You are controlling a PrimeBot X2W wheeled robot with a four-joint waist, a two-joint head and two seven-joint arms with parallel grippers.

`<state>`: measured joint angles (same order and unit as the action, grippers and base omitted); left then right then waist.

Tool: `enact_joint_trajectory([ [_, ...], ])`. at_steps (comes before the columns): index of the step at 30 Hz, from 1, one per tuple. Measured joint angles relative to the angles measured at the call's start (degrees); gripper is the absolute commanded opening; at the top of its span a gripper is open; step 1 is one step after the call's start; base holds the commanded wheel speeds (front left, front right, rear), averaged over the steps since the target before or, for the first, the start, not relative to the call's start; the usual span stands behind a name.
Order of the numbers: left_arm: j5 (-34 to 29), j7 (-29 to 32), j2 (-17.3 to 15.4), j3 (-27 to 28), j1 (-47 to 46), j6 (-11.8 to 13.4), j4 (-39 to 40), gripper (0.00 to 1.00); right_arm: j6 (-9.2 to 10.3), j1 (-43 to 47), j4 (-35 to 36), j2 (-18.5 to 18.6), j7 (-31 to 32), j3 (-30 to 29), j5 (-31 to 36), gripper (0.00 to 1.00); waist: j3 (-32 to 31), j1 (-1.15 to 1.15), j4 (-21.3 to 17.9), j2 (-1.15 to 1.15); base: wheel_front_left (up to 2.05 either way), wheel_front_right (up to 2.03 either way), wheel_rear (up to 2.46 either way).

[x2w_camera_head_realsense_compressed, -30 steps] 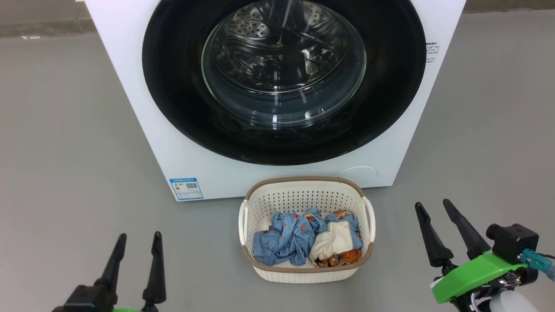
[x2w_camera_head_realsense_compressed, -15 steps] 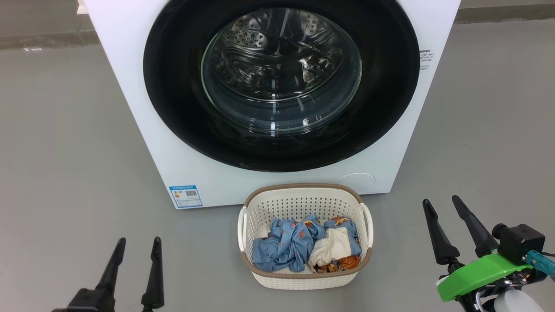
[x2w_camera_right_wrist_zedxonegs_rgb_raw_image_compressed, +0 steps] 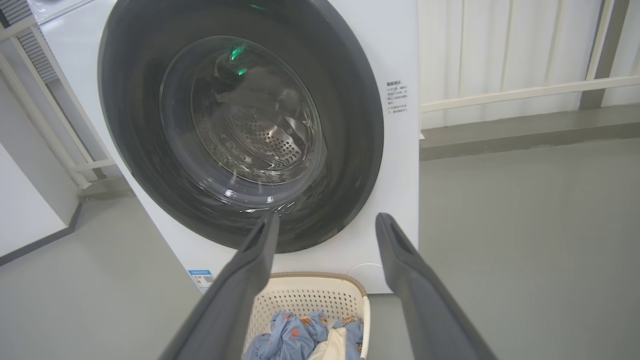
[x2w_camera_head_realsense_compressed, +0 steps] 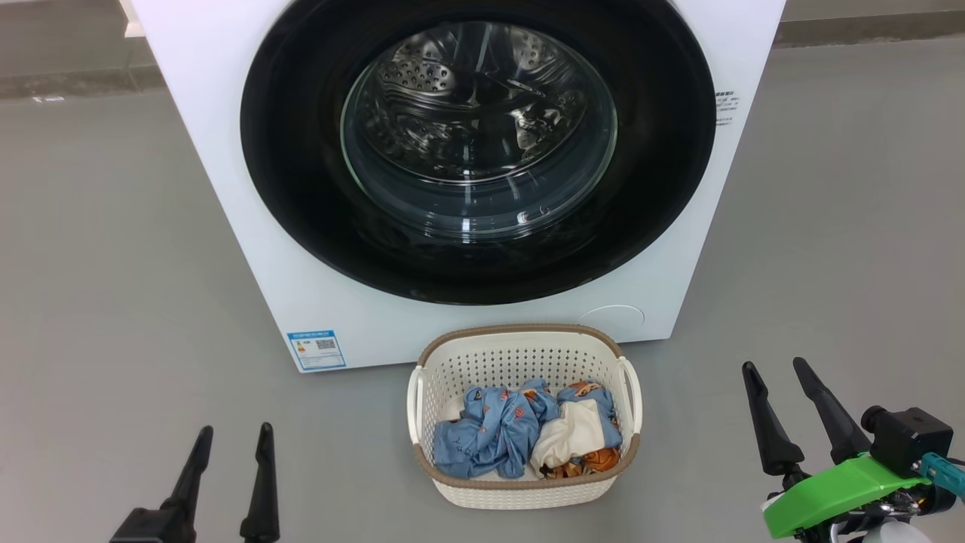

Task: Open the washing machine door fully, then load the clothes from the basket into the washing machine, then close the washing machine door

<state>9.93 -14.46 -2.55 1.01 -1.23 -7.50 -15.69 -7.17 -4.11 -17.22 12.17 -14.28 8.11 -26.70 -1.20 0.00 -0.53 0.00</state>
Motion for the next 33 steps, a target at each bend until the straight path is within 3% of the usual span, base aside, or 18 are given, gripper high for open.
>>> enact_joint_trajectory([
  [13,-3.2,0.0,-0.1,-0.2,0.0,0.6,-0.1,1.0,0.0,0.0,0.3,-0.6,0.0,-0.5,0.0,1.0,0.5,0.0,-0.4,0.0,0.28,0.28,-0.56],
  [33,-3.5,0.0,-0.1,-0.1,-1.2,0.6,-0.1,1.0,0.0,0.0,0.4,-0.9,0.0,-0.8,0.0,1.0,2.0,0.0,-0.8,0.0,1.14,1.14,-2.29],
])
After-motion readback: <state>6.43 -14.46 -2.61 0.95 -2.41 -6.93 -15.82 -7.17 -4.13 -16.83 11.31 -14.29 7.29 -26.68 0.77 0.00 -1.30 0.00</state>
